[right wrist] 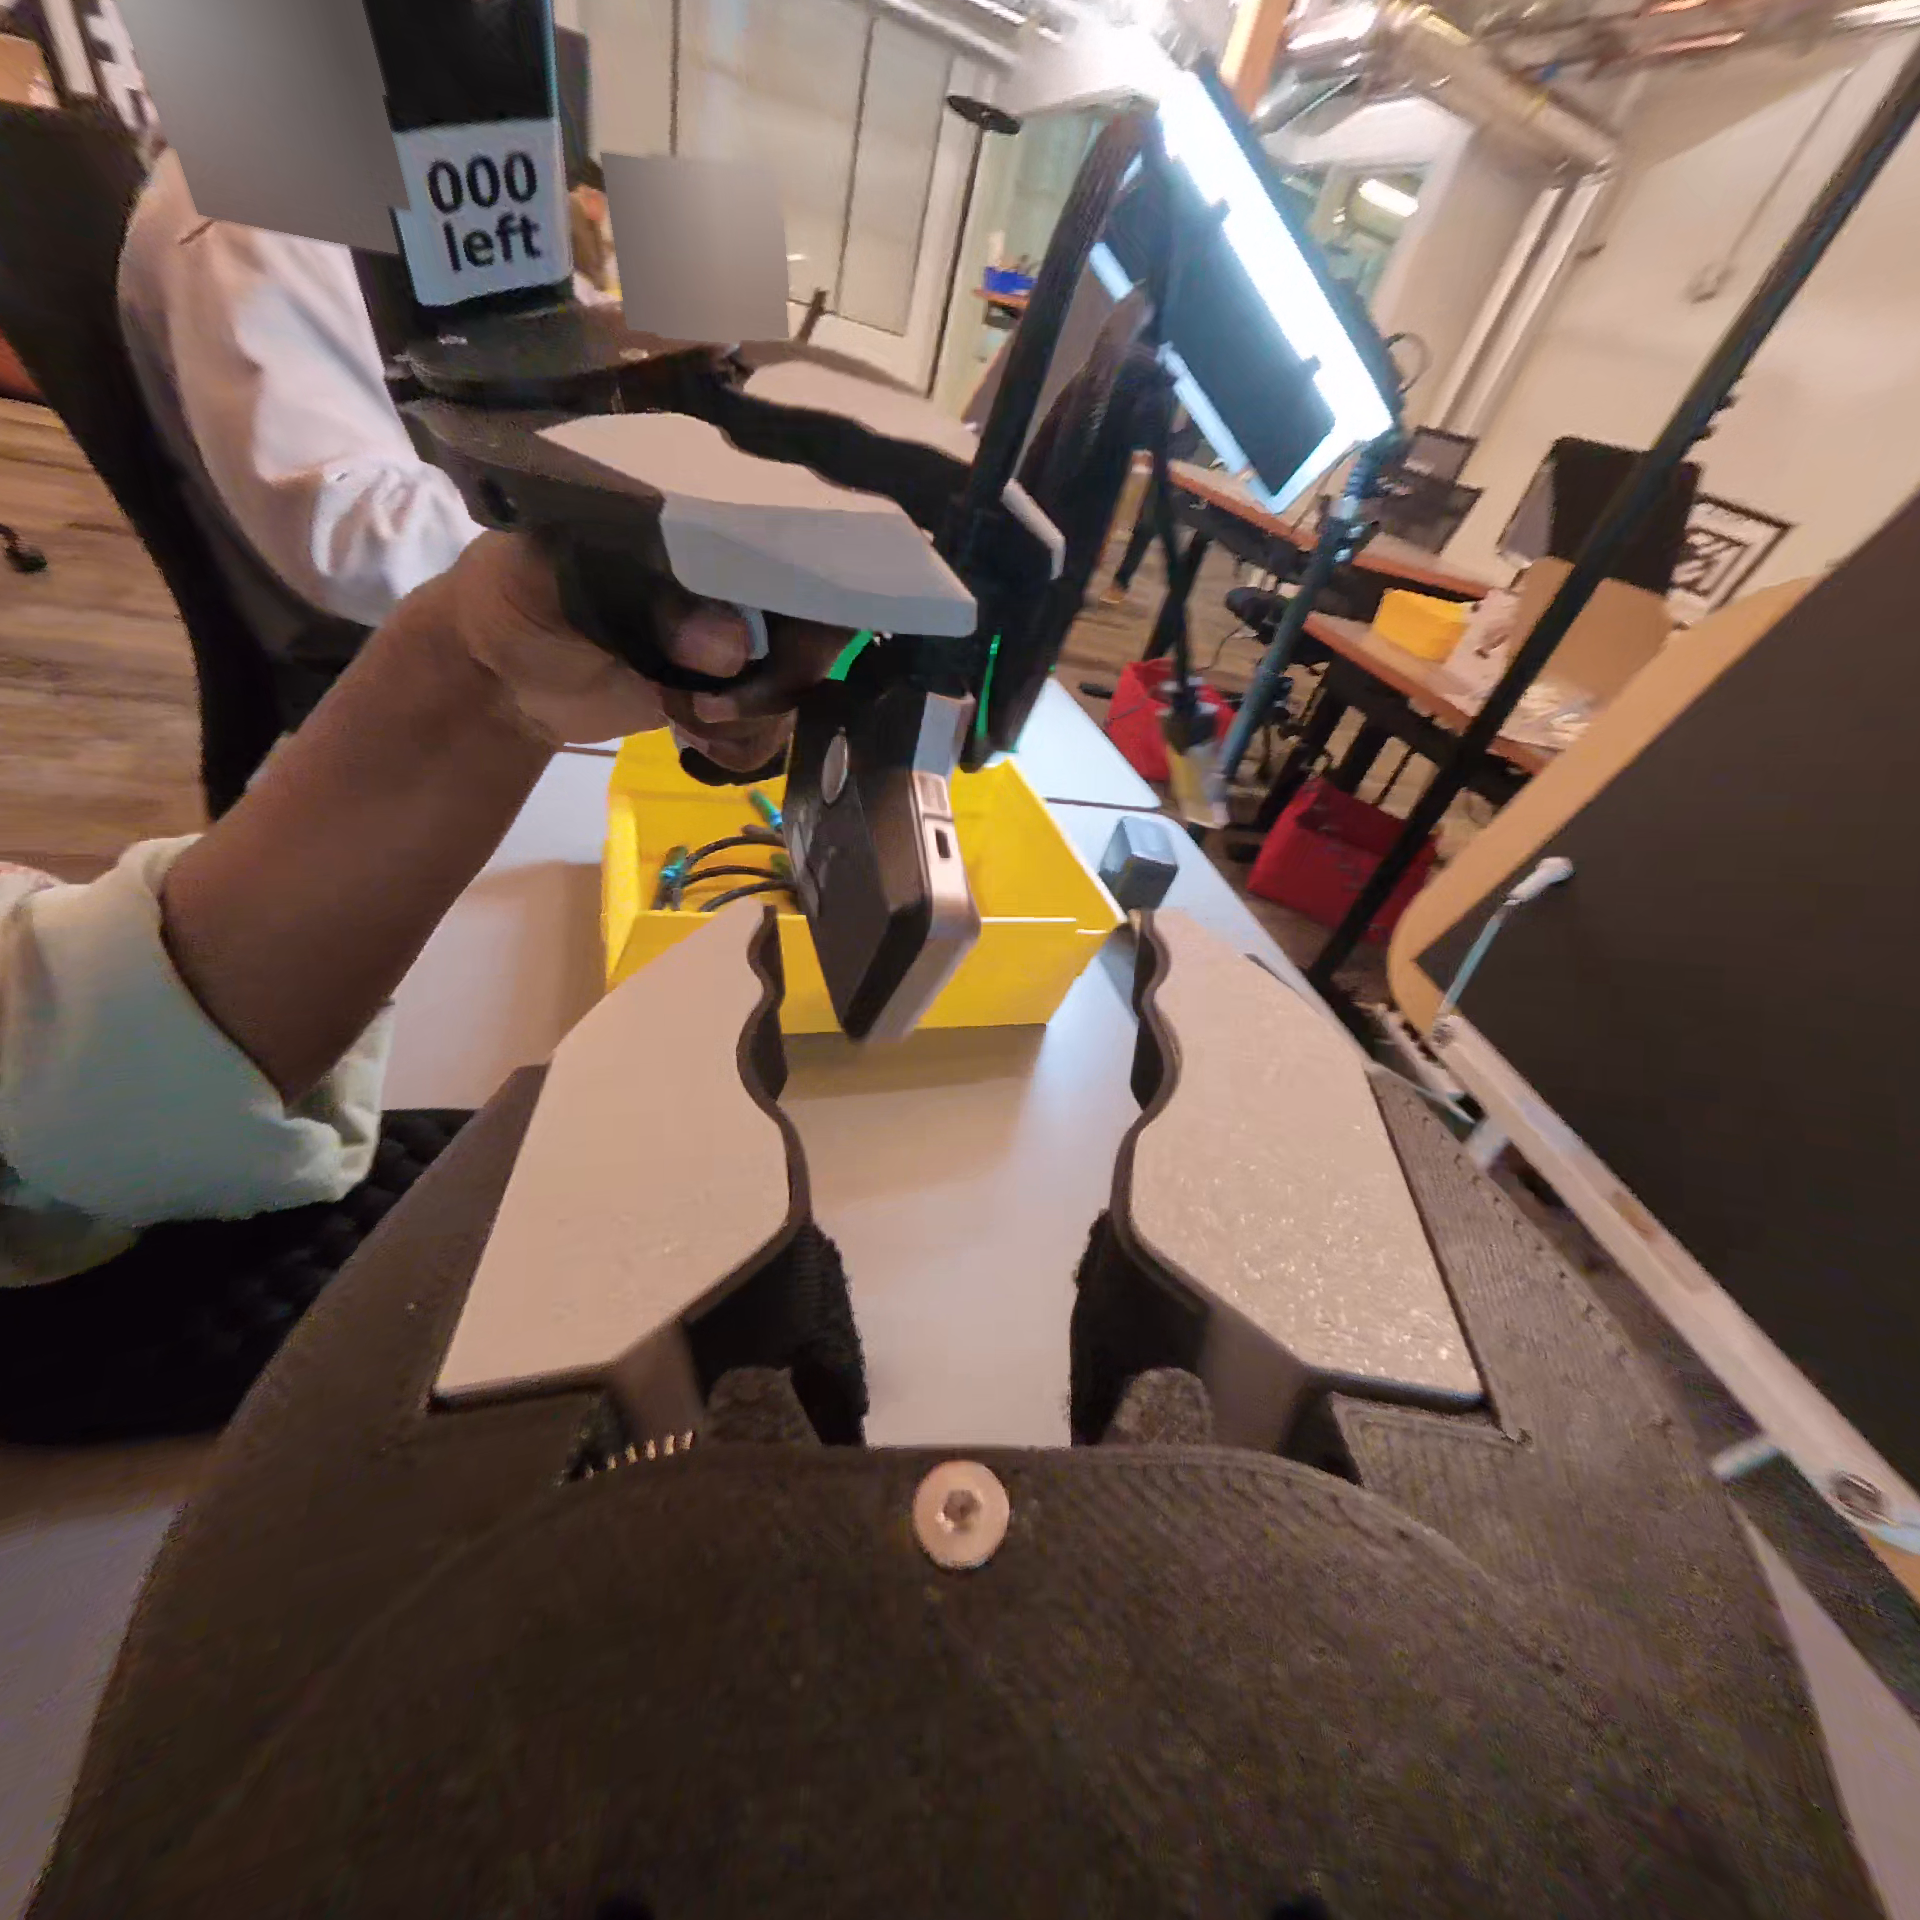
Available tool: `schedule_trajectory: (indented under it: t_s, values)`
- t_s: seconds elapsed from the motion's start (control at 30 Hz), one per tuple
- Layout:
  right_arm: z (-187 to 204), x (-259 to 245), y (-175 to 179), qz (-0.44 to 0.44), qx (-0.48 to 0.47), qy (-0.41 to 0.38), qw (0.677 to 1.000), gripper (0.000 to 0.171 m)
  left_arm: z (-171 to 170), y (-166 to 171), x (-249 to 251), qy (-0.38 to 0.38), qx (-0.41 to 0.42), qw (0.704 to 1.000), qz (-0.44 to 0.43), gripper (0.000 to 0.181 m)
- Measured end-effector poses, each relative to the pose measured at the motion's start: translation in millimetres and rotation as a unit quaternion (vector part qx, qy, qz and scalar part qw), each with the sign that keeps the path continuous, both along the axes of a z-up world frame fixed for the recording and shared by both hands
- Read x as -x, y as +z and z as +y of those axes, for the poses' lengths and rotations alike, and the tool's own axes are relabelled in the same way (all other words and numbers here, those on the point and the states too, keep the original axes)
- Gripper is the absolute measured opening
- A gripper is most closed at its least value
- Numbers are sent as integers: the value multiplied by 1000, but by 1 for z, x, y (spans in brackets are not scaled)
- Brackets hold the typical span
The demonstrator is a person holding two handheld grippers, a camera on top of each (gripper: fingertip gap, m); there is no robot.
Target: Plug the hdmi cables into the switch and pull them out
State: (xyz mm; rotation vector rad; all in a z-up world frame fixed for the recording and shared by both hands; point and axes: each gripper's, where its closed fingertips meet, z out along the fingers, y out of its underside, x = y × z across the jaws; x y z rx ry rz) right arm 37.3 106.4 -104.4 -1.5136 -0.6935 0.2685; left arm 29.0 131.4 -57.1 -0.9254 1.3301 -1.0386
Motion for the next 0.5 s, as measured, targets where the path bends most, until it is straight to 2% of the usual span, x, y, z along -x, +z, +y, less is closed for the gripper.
schedule_trajectory:
  t_s: [0.13,0.23,0.33,0.37,0.43,0.5]
  values:
    - [6,24,-12,26,32,59,997,58,-24,-6,-6,-37,-19,999,14,20]
    - [2,41,-16,39,38,119,991,26,-26,-7,-6,-34,-30,999,14,21]
    - [1,45,-13,78,55,140,986,25,-24,-1,1,-36,-37,999,0,23]
    - [1,45,-10,98,61,144,983,25,-23,6,5,-32,-34,999,-23,31]
    - [2,41,-2,136,56,150,978,25,-14,27,20,-1,-21,995,-93,57]
    - [-2,34,9,179,41,162,970,25,1,48,41,29,-5,984,-175,72]
